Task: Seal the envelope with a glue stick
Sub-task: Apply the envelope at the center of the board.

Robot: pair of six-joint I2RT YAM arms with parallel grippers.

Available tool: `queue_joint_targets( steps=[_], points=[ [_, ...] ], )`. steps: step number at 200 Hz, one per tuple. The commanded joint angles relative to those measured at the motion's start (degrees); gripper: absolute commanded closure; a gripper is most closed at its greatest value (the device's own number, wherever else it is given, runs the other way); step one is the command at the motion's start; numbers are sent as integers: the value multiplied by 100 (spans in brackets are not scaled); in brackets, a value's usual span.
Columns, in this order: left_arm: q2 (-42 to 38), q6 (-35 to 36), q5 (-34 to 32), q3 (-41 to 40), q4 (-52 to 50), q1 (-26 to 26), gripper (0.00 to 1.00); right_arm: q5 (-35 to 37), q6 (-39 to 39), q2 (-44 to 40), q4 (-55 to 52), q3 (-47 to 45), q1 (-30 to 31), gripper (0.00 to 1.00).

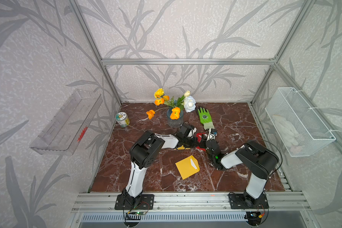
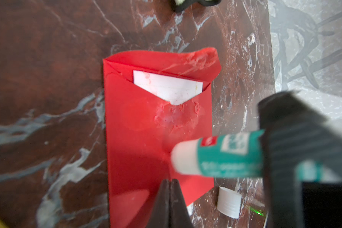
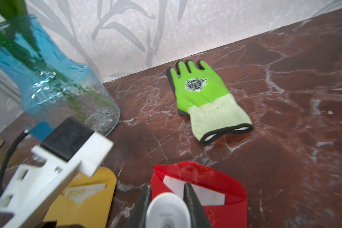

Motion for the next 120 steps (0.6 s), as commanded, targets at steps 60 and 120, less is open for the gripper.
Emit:
queue_joint_targets(
  steps=[60, 120],
  points=[
    [86, 78, 53, -12, -264, 25, 100, -566, -1016, 204, 1458, 31, -175, 100],
    [95, 58, 88, -34, -281, 42, 100, 203, -1056, 485, 1154, 409, -201, 100]
  ],
)
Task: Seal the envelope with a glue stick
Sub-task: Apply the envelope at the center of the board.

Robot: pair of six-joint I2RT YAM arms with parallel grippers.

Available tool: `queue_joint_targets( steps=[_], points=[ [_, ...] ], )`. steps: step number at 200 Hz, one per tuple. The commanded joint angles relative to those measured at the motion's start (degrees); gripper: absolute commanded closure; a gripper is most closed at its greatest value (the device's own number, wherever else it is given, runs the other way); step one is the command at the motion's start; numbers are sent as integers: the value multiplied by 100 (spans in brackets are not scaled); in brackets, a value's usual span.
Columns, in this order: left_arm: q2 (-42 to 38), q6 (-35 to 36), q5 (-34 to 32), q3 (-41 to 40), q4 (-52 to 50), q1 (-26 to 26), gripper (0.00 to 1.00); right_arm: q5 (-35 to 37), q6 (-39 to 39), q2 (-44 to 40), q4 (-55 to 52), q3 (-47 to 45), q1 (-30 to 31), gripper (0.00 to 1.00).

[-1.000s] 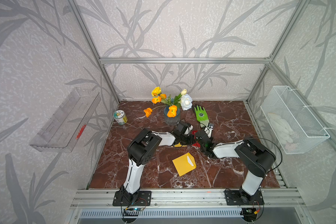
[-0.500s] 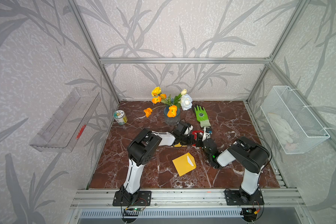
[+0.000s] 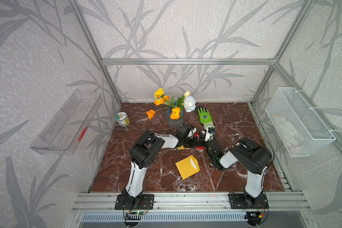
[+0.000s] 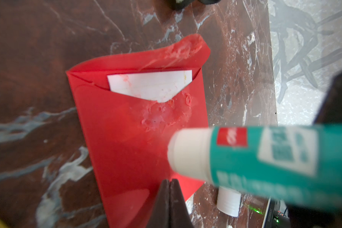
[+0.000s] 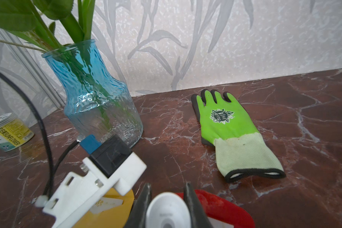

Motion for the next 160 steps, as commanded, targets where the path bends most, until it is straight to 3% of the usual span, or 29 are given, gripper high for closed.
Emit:
queue_joint_targets(
  steps=[1, 84, 160],
  points=[
    [95, 56, 50, -30, -262, 34, 100, 444, -63, 74, -98, 240, -51, 100],
    [139, -53, 171, 0, -209, 86, 100, 803, 982, -629, -3966, 1218, -60, 100],
    [185, -80, 266, 1, -176, 147, 100, 1618, 1596, -552, -5154, 1421, 99, 100]
  ],
)
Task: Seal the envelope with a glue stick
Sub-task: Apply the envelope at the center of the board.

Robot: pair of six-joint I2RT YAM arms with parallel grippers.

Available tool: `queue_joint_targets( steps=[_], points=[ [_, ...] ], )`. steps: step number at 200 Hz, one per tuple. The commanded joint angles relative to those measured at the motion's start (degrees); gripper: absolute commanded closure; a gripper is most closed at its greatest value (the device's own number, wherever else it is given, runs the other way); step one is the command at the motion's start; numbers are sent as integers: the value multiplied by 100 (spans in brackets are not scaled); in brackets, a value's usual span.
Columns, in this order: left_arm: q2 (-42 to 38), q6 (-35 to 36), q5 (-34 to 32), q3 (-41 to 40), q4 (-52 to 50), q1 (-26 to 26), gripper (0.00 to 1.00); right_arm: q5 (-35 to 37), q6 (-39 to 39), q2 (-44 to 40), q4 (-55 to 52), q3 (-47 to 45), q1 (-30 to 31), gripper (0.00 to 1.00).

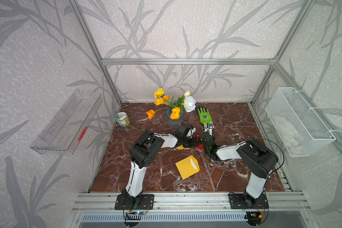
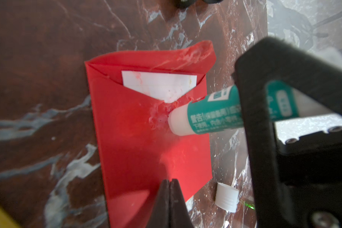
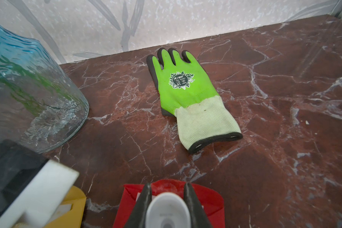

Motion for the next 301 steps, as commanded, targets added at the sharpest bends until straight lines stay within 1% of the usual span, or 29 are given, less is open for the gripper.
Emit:
queue_joint_targets(
  steps=[1, 35, 88, 114, 135, 152, 194, 218, 221, 241, 245, 292, 301],
  points=[
    [162, -18, 32, 1, -155, 28, 100, 560, 336, 8, -888, 139, 37, 100],
    [196, -27, 74, -8, -167, 43, 100, 1069, 472, -32, -1294, 294, 37, 100],
    [249, -48, 100, -14, -169, 55, 100, 1132, 529, -121, -1294, 140, 29, 100],
    [266, -49, 119, -34, -189, 54, 100, 921, 562, -212, -962, 24, 20, 100],
    [267, -53, 125, -18, -190, 56, 100, 731, 416, -296, -250, -182, 20, 100],
    [267, -66, 132, -17, -185, 58, 100, 721, 367, -323, -293, -163, 25, 100],
    [285, -64, 159, -24, -202, 55, 100, 691, 546, -499, -196, -318, -2, 100],
    [294, -62, 166, -22, -198, 53, 100, 549, 597, -606, 416, -558, -58, 100],
    [293, -64, 164, -22, -201, 54, 100, 513, 750, -613, 500, -592, -73, 100],
    [295, -67, 175, -17, -201, 58, 100, 352, 997, -561, 677, -705, -153, 100],
    [297, -71, 172, -17, -196, 57, 100, 338, 1016, -546, 863, -708, -164, 100],
    [328, -80, 201, -17, -191, 52, 100, 253, 1247, -394, 791, -566, -191, 100],
    [339, -88, 207, -3, -185, 54, 100, 266, 1289, -382, 534, -518, -198, 100]
  ],
)
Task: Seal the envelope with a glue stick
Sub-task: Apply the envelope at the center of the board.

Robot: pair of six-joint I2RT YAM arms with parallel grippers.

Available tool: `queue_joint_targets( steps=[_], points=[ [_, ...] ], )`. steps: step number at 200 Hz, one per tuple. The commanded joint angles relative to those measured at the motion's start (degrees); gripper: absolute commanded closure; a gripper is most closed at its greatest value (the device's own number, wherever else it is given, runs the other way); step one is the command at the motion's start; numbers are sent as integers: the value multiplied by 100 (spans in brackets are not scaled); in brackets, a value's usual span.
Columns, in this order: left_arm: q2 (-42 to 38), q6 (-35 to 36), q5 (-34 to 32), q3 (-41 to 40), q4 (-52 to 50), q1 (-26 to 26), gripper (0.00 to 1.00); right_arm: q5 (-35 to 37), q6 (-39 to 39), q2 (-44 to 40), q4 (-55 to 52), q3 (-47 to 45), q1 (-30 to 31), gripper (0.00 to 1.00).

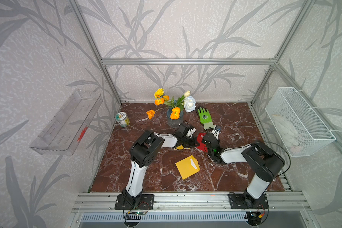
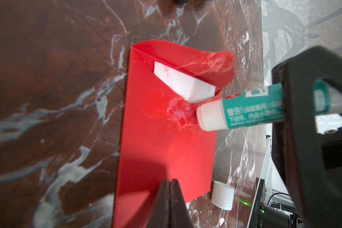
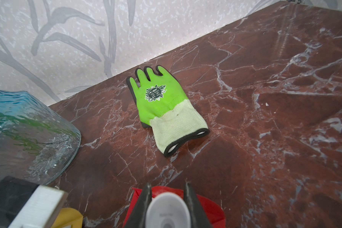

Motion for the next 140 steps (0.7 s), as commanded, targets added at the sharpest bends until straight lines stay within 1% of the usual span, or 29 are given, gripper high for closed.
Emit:
queue_joint_targets(
  steps=[1, 50, 83, 115, 140],
  points=[
    [257, 4, -28, -1, -294, 20, 100, -15, 225, 69, -61, 150, -31, 100],
    [299, -23, -10, 19, -268, 22, 100, 21, 356, 273, -531, 408, -36, 100],
    [327, -49, 8, 27, -229, 25, 100, 12, 395, 497, -557, 501, -21, 100],
    [352, -68, 36, 54, -214, 27, 100, 70, 394, 483, -764, 487, 21, 100],
    [387, -97, 51, 71, -189, 28, 100, 119, 159, 387, -1140, 526, 125, 100]
  ],
)
